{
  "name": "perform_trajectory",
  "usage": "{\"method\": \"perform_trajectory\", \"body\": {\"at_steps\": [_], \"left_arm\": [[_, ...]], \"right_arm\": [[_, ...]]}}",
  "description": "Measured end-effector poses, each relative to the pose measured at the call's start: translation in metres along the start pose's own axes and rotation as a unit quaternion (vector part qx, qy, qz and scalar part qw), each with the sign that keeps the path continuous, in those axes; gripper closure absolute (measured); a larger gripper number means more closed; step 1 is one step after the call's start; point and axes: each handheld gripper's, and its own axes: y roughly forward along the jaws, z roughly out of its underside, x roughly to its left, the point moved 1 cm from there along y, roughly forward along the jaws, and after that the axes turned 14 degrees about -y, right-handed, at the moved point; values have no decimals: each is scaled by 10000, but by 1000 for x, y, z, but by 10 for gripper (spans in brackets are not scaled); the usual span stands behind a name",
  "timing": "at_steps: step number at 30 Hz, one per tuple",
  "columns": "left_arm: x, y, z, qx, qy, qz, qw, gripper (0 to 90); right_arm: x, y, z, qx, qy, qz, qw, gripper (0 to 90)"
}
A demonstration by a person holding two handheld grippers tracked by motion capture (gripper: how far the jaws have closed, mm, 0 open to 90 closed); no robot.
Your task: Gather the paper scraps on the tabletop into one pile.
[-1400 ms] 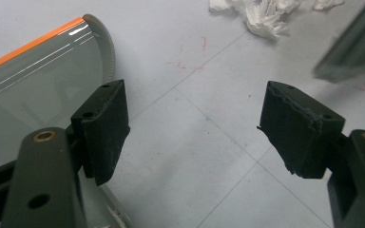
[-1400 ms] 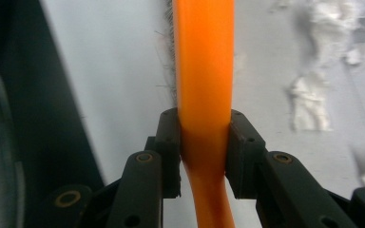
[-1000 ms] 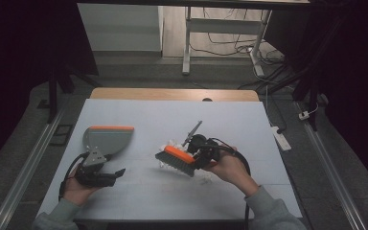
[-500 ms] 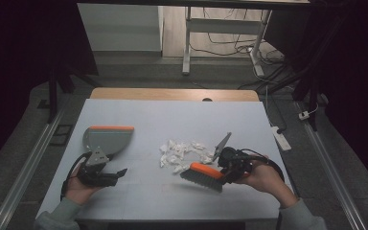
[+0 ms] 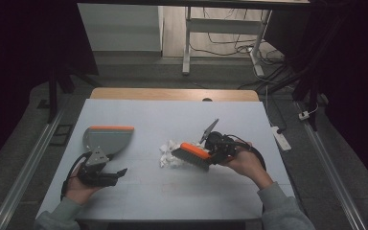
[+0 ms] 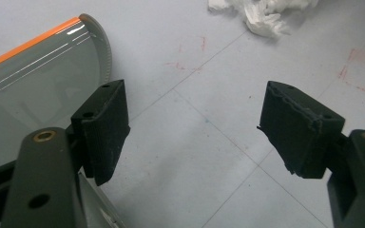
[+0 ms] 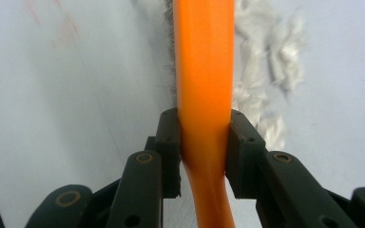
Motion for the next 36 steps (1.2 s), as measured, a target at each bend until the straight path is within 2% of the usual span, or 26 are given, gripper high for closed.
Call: {"method": "perform_trajectory", "body": {"at_steps": [1,3,5,6,9,12,15,17,18,21,24,27,29,33,36], "left_arm": [[0,0,0,-3,4,1,10000,259],[0,0,0,-16,-7,3,10000,259],[0,0,0,-15,-1,1,10000,260],[0,-1,0,-13,11,0,10000,259],[-1,-1,-1,-23,37,2,10000,259],[-2,-2,-1,-42,36,14,10000,259],[-1,-2,-1,-37,47,20,10000,259],[-1,-2,-1,-27,54,20,10000,259],[-1,-2,-1,-30,49,22,10000,259],[-1,-1,-1,-31,33,21,10000,259],[-1,-1,-1,-18,33,22,10000,259],[-2,0,-1,6,77,9,10000,259],[-2,-1,-1,2,79,5,10000,259],[-1,-1,0,-28,37,10,10000,259],[-1,-2,0,-30,41,13,10000,259]], "right_arm": [[0,-4,2,-119,61,53,9999,697],[-2,-15,7,-331,360,160,9987,697],[-4,-27,15,-417,720,350,9959,697],[-6,-33,20,-416,944,477,9935,697],[-14,-44,37,-200,1669,742,9830,697],[-20,-44,53,116,2297,747,9703,697],[-26,-35,64,525,2722,738,9580,697],[-30,-27,66,786,2804,733,9539,697],[-32,-23,67,808,2883,667,9518,697],[-34,-16,59,832,2873,521,9528,698],[-31,-9,43,848,2703,332,9585,698],[-29,-3,26,868,2575,254,9621,698],[-29,0,17,756,2558,172,9636,698],[-29,1,4,340,2571,11,9658,697],[-29,-3,3,206,2514,141,9676,698]]}}
